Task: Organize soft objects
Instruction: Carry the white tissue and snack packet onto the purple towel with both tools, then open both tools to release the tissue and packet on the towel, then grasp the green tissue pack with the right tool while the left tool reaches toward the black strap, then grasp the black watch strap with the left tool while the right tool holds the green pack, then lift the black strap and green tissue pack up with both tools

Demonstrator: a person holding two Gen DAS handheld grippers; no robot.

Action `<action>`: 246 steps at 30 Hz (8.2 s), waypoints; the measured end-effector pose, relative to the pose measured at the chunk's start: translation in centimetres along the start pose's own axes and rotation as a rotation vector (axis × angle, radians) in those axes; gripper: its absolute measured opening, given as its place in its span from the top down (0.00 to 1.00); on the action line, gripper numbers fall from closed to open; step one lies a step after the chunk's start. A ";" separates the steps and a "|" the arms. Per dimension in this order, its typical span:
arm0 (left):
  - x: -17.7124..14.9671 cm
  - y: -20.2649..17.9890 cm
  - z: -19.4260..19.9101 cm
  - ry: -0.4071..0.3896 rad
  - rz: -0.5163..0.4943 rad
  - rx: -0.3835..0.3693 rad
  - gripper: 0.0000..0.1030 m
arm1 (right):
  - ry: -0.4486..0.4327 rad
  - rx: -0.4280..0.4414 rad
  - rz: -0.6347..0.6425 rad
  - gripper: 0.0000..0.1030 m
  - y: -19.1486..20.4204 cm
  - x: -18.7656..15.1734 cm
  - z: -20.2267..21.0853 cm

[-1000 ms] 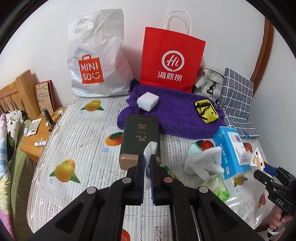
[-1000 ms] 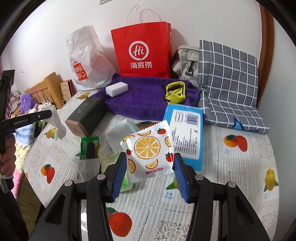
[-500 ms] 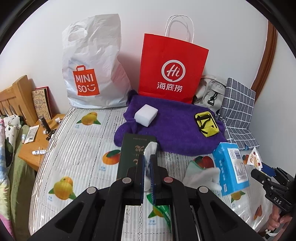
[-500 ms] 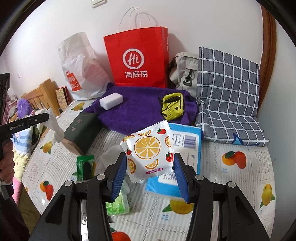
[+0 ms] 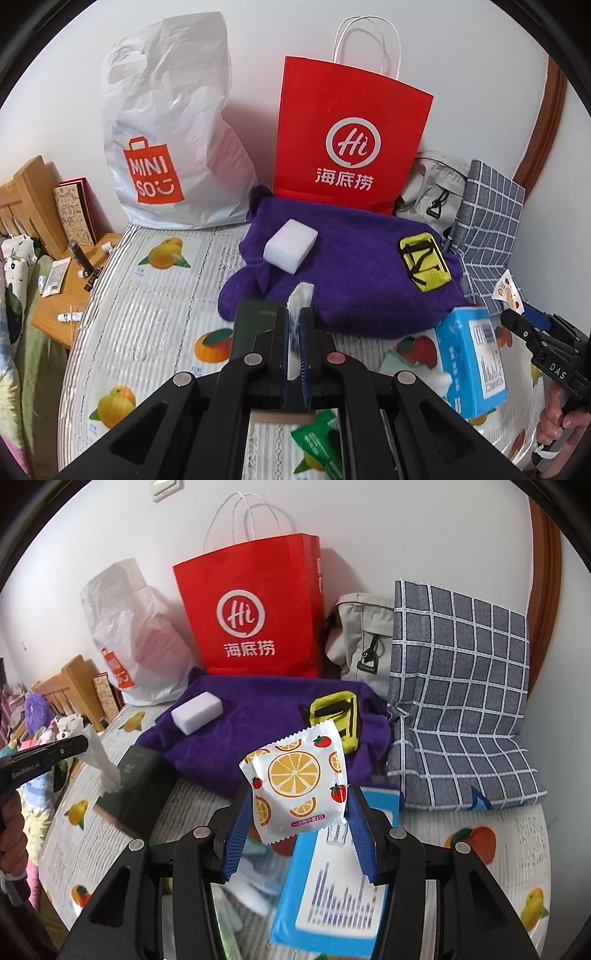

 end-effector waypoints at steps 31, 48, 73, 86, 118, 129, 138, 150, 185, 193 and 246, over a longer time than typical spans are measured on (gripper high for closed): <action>4.6 -3.2 -12.4 0.131 0.027 -0.036 0.94 | 0.132 0.058 0.033 0.51 -0.5 5.3 -12.7; 3.9 -1.7 -16.8 0.197 0.066 -0.035 0.94 | 0.211 0.037 0.065 0.49 -0.4 3.5 -16.1; 4.7 -1.8 -12.3 0.127 0.053 -0.014 0.47 | 0.073 0.077 0.010 0.22 -0.3 4.7 -10.8; 0.1 -1.0 -4.7 0.088 0.011 -0.003 0.46 | 0.078 0.129 0.032 0.22 4.9 -1.5 -3.6; -13.0 2.7 2.9 0.149 0.068 0.055 0.46 | 0.163 0.078 0.143 0.35 11.4 -16.1 -1.4; -14.8 2.5 0.5 0.185 0.077 0.078 0.46 | 0.096 0.084 0.045 0.49 8.2 -16.3 1.6; -16.3 0.6 -2.4 0.229 0.030 0.113 0.46 | 0.110 0.104 0.004 0.49 4.9 -18.2 1.9; -17.4 -1.9 -3.9 0.227 -0.047 0.051 0.91 | 0.123 0.132 -0.002 0.49 4.7 -19.4 1.3; -17.5 2.5 -2.3 0.240 -0.021 0.109 0.59 | 0.108 0.135 0.005 0.50 4.5 -17.9 0.1; -18.0 0.9 0.0 0.202 -0.093 0.056 0.59 | 0.102 0.142 -0.024 0.50 4.0 -18.7 1.1; -13.9 0.4 4.2 0.088 -0.048 -0.018 0.80 | 0.001 0.090 -0.034 0.51 2.3 -14.8 7.8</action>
Point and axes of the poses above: each gripper's, at about its wrist camera, not at the fingertips, and z roughly against the way its jaws point, y to its left, x to its top, the point moved 6 cm from there along -z, roughly the way its jaws point, and after that the axes turned 6 degrees about z, right-handed, at the moved point
